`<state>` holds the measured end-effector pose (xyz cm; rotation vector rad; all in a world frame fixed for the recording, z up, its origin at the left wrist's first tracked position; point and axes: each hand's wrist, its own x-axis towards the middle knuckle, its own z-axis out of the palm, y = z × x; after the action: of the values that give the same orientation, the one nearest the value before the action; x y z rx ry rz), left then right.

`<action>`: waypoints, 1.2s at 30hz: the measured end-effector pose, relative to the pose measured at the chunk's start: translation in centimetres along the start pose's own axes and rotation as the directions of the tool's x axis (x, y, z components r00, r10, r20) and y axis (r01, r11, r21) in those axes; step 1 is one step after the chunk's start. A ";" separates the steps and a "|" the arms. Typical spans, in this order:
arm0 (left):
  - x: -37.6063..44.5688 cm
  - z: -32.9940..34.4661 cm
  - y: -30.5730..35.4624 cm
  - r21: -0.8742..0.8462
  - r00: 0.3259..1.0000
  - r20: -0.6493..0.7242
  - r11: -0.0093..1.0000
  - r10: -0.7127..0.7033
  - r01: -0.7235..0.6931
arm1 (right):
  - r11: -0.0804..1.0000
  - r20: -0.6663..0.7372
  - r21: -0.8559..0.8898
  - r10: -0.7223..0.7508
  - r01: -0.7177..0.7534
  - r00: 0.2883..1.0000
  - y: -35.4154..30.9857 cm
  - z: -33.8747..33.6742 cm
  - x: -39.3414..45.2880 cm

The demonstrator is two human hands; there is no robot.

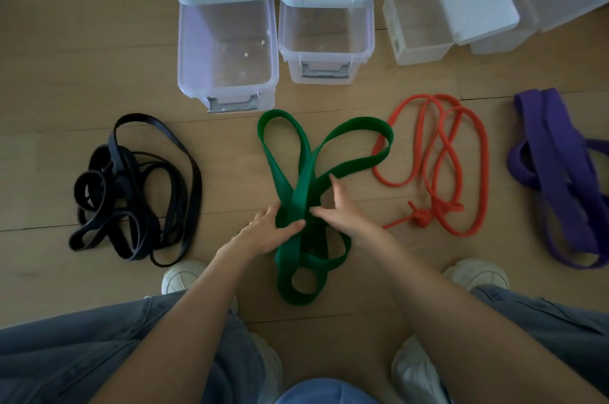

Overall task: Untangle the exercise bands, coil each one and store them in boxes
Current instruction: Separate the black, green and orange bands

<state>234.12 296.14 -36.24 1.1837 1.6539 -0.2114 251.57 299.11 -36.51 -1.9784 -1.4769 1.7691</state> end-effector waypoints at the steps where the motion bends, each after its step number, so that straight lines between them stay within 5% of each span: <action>1: -0.2 0.1 -0.1 0.001 1.000 0.020 1.000 0.019 -0.019 | 0.999 0.029 -0.014 -0.043 0.044 0.999 -0.5 0.9 0.1; 4: -0.5 -0.5 -0.7 -0.106 0.993 0.119 0.994 0.016 -0.004 | 0.993 0.167 -0.031 -0.108 0.115 0.980 -1.5 2.2 0.3; 8: -1.4 -2.1 -2.8 -0.059 0.905 0.391 0.977 -0.166 0.204 | 0.993 0.382 -0.077 -0.056 0.093 0.922 -1.5 2.3 -0.1; 10: -1.3 -2.8 -3.1 -0.075 0.970 0.216 0.988 -0.116 0.135 | 0.997 0.316 -0.065 -0.017 0.039 0.949 -1.2 1.3 -0.3; 13: -0.6 -3.7 -1.7 -0.098 0.994 -0.093 0.994 -0.049 0.040 | 0.985 -0.090 0.110 0.140 -0.130 0.986 -1.0 -1.9 0.3; 16: 0.2 -3.7 0.2 -0.307 0.968 -0.176 0.945 -0.177 0.117 | 0.932 -0.105 0.325 0.205 -0.161 0.973 -1.3 -3.8 1.5; 20: 1.6 -3.0 1.3 -0.600 0.912 -0.289 0.798 -0.291 0.065 | 0.953 -0.077 0.298 0.087 -0.061 0.993 -3.0 -2.2 3.4; 24: 2.5 -1.7 2.0 -0.434 0.909 -0.416 0.873 0.027 -0.224 | 0.949 -0.002 0.310 -0.055 0.053 0.998 -4.1 -0.4 5.0; 27: 3.3 -1.4 3.3 -0.375 0.916 -0.347 0.866 0.199 -0.330 | 0.944 -0.038 0.318 -0.080 0.088 0.996 -4.5 -0.2 5.5; 31: 3.4 -2.3 4.1 -0.287 0.922 -0.368 0.929 0.119 -0.234 | 0.992 -0.030 0.123 -0.029 0.032 0.999 -2.7 -1.3 5.2; 36: 0.6 -2.9 5.5 -0.003 0.809 -0.569 0.983 0.151 -0.186 | 0.989 -0.140 0.151 0.024 -0.003 0.990 -1.0 -4.2 3.4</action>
<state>236.58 301.03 -33.27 1.4281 2.0291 0.3401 253.90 304.03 -36.94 -1.9964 -1.2514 1.6528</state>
